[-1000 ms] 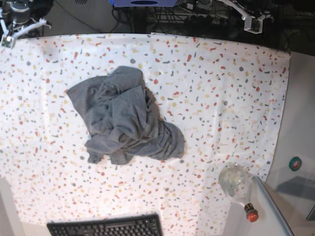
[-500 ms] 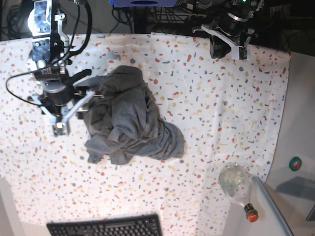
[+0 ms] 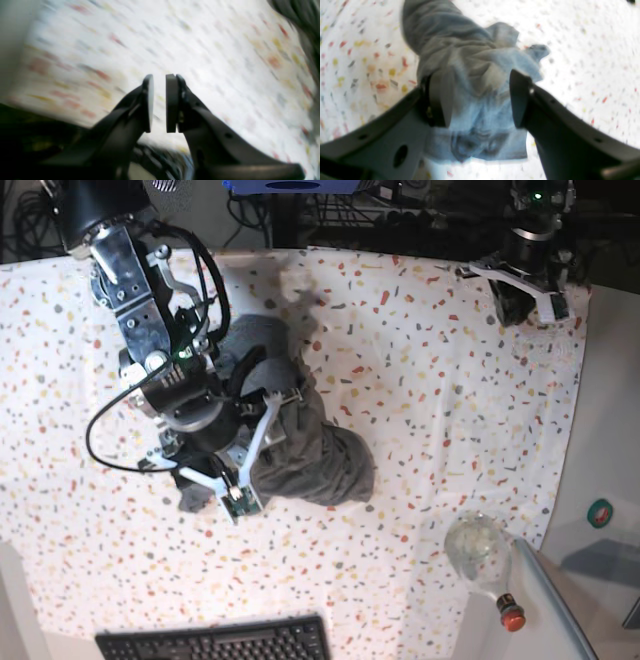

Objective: Layout the t-shirt on the table in an organized manner, then fold the t-shirt properly
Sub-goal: 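Grasp the crumpled grey t-shirt with the right gripper and drag it aside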

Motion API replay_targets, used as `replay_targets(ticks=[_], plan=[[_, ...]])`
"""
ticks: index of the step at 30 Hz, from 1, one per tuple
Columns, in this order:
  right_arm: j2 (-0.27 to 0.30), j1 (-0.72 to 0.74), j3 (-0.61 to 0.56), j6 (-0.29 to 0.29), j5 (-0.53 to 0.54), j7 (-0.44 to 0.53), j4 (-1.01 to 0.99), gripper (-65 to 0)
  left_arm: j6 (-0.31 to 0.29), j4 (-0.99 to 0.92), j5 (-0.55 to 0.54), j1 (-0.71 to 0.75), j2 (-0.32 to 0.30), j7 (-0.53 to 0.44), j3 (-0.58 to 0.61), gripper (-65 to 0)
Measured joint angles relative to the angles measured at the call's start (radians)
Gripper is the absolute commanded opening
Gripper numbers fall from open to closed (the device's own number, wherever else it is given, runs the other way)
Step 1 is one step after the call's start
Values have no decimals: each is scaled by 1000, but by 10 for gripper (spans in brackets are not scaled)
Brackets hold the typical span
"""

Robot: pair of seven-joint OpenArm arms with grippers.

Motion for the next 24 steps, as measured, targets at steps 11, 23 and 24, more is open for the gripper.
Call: replay_targets(ticks=[11,23,24], plan=[[-59,64,-14,5,15,1,-243,-318,-6,-1,-2,0,3,5,-55,-559],[-12,-78,98,8,19,5,34,-650,0,-56,4,-74,2,12,-56,-559],[8,-81,147,12,24,30,55,-650,0,-58,4,-79,4,11,-56,-559]])
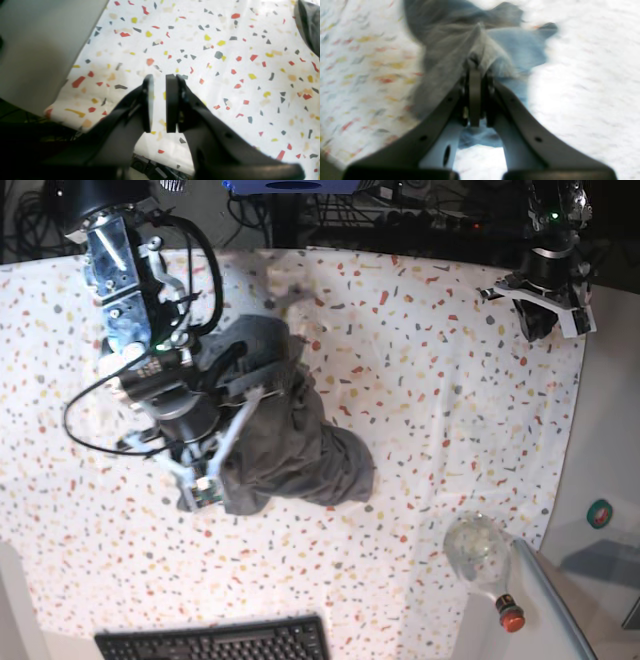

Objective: Layout the t-shirt on the table in an organized manner, then fold the t-shirt properly
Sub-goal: 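Grasp the crumpled grey t-shirt with the right gripper and drag it aside, then release the shirt and reach the right gripper back into the bunched fabric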

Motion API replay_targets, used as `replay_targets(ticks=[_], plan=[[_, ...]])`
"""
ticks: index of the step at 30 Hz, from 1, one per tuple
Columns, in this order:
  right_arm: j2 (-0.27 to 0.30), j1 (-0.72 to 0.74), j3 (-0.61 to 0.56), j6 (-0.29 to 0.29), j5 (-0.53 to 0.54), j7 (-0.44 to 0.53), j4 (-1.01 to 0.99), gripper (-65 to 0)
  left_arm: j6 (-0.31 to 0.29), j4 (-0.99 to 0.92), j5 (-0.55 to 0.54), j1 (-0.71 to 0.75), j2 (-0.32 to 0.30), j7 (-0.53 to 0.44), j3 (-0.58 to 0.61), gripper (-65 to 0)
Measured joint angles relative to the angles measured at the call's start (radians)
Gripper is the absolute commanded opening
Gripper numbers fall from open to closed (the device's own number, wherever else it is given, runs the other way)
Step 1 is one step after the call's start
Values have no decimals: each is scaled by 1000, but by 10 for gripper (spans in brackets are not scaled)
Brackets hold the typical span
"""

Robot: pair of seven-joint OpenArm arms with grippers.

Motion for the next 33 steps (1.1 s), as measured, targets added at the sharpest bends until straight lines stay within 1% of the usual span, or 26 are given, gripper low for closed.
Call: replay_targets(ticks=[2,4,7,10,12,17,20,22,24,26,27,31,32,33], plan=[[50,21,113,-1,-16,35,13,-650,0,0,0,-2,0,0,2,-559],[93,64,229,-1,-25,32,11,-650,-6,0,0,-2,-2,1,2,-559],[166,116,328,0,-17,39,-2,-650,-6,-15,0,-5,-3,-3,0,-559],[238,171,372,-1,-15,26,-21,-650,-4,-42,1,-10,-2,-3,0,-559],[275,203,375,-1,-16,29,-21,-650,-4,-53,0,-19,0,5,3,-559],[325,264,389,0,-4,33,-21,-650,-6,-59,-1,-26,-2,-2,-6,-559],[331,261,444,0,-17,30,-21,-650,-6,-63,0,-24,4,1,-65,-559],[332,249,442,0,-21,35,-21,-650,4,-64,3,-23,3,-3,-89,-559],[324,220,428,0,-7,45,-21,-650,-1,-64,3,-23,5,-2,-97,-559],[308,207,417,0,-1,26,-21,-650,-8,-64,2,-23,6,-3,-109,-559],[299,206,418,0,-1,26,-22,-650,-7,-64,3,-23,7,-3,-117,-559],[296,223,419,0,-5,40,-15,-650,-7,-64,3,-23,2,-2,-118,-559],[289,224,413,4,-2,38,5,-650,-6,-64,3,-23,0,-3,-118,-559],[272,221,401,40,8,39,34,-650,-6,-65,3,-24,0,-3,-118,-559]])
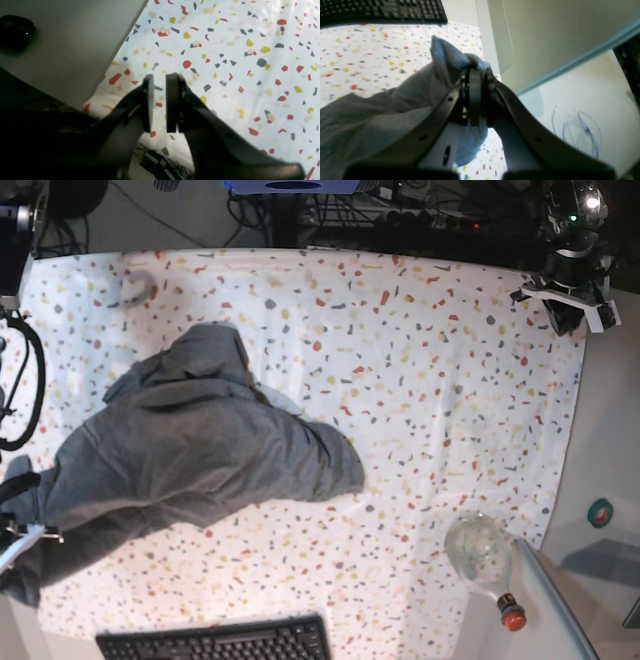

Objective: Layout the t-shirt on the table in an organized manner, then fold the t-shirt properly
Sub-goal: 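Release the shirt and reach the right gripper back into the bunched fabric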

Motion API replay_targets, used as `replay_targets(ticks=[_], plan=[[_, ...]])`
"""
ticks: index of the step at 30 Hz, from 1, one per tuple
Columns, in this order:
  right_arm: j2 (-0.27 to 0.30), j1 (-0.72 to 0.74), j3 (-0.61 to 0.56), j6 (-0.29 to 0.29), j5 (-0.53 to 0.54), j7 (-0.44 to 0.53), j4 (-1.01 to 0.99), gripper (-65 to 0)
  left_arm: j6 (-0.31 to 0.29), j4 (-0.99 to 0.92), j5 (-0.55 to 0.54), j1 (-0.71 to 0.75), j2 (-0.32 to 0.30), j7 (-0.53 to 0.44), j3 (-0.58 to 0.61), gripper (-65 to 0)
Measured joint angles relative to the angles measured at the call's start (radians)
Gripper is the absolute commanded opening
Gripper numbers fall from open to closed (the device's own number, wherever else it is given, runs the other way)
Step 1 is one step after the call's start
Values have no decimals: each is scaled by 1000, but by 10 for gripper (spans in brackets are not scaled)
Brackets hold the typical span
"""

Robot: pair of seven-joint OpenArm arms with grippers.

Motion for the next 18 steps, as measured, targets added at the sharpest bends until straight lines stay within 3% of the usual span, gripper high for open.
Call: replay_targets(ticks=[4,6,9,14,18], plan=[[-178,-42,-113,156,137,29,67,-650,0,-72,-3,-26,4,1,-1,-559],[-270,-71,-171,197,147,10,64,-650,-3,-103,-3,-41,2,9,-24,-559],[-339,-106,-242,247,127,26,64,-650,0,-120,-4,-59,-5,-6,-84,-559],[-335,-255,-274,348,135,22,64,-650,0,-127,-1,-69,-5,-3,-91,-559],[-219,-418,-114,386,121,20,64,-650,0,-129,-3,-82,-5,0,-85,-559]])
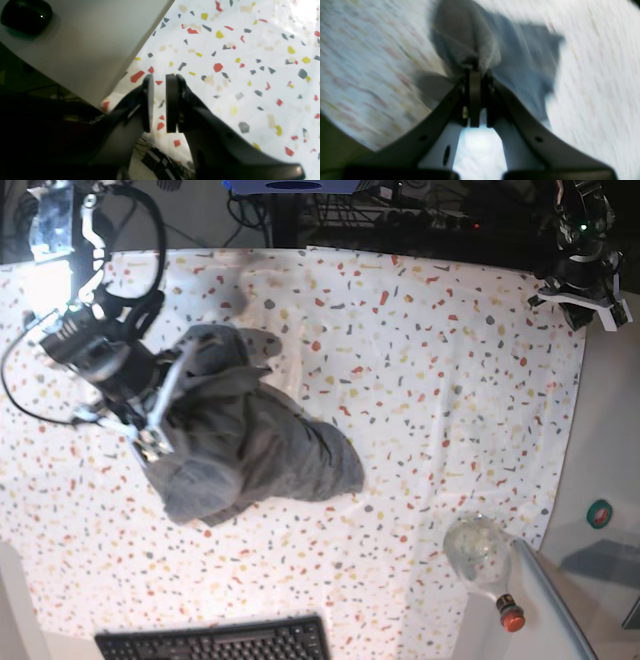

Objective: Layout the t-shirt on the table in an organized manner, then fold the t-shirt properly
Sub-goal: 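Release the shirt and reach the right gripper back into the bunched fabric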

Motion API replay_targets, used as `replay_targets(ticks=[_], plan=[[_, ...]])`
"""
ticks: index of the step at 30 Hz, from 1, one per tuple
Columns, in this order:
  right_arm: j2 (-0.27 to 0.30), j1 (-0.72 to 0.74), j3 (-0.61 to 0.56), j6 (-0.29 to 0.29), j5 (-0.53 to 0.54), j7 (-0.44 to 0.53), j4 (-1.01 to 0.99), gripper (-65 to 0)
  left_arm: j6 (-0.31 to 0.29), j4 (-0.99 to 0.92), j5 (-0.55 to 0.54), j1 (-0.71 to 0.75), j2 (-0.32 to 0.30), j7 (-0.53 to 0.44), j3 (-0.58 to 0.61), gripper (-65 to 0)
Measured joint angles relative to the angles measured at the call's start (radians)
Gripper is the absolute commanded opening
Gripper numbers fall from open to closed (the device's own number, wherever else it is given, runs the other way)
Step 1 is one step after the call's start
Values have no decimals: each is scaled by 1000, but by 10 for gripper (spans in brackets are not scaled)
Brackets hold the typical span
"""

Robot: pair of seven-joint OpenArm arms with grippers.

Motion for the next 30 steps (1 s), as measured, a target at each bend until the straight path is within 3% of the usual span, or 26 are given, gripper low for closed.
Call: replay_targets(ticks=[3,5,8,10,12,17,22,23,26,27,28,30], plan=[[42,-110,178,48,12,-44,-31,-650,6,-36,-1,-38,0,-8,0,-559],[69,-99,290,69,23,-53,-129,-650,-6,-53,0,-50,2,2,4,-559],[213,59,367,69,9,25,-404,-650,12,-59,2,-67,-5,4,-1,-559],[302,230,365,55,-11,83,-614,-650,6,-59,0,-76,-3,-2,-2,-559],[345,404,337,54,-5,135,-764,-650,-6,-56,-2,-79,4,-2,6,-559],[337,717,228,63,23,175,-981,-650,3,-54,0,-65,-3,2,-4,-559],[359,840,129,19,-17,162,-1173,-650,-3,-54,-2,-48,0,2,-4,-559],[351,837,111,-13,-33,142,-1184,-632,0,-53,0,-39,2,0,-5,-559],[313,826,108,-59,-52,76,-1158,-285,4,-56,0,-26,0,6,-9,-559],[304,816,108,-60,-44,64,-1112,-221,7,-58,-1,-26,0,8,-11,-559],[292,798,108,-57,-45,62,-1042,-192,6,-56,-1,-25,0,3,-13,-559],[258,740,108,-71,-55,36,-853,-210,-8,-47,-1,-15,2,-4,-26,-559]])
